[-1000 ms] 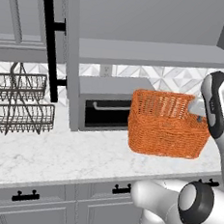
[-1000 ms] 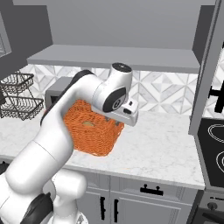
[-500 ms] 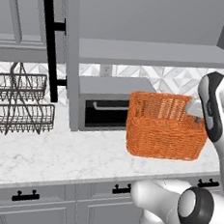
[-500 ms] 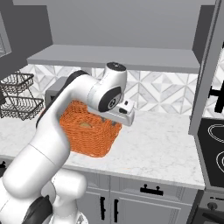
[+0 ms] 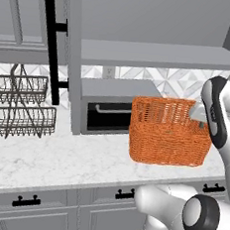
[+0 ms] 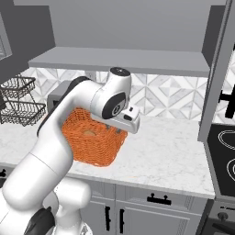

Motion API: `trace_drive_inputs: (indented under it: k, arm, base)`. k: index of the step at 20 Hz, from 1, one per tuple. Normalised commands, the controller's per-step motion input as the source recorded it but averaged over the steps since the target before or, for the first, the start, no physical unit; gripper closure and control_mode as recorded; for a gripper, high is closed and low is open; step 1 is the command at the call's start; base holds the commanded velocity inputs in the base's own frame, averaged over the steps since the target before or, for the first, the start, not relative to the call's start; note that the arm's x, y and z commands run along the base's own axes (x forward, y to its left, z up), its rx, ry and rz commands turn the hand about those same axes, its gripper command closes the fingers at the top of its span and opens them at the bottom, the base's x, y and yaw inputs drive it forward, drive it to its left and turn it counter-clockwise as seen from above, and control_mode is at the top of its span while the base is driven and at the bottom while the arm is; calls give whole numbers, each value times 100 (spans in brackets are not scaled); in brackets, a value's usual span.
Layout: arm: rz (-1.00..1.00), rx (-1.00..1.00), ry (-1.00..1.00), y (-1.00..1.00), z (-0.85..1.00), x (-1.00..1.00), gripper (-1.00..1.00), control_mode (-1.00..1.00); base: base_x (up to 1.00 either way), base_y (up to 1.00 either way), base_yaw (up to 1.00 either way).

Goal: Open the cabinet, pick up the bread from the cabinet and place it in the basket. Then move the basket to the dining counter.

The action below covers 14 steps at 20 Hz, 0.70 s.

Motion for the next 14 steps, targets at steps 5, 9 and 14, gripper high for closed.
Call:
trace_drive_inputs:
  k: [5,9,14]
  arm:
    - [0,0,0,0,0,0,100,-100]
    - [0,0,0,0,0,0,100,-100]
    - [0,0,0,0,0,0,100,-100]
  base:
    - [0,0,0]
    - [0,0,0]
    - [0,0,0]
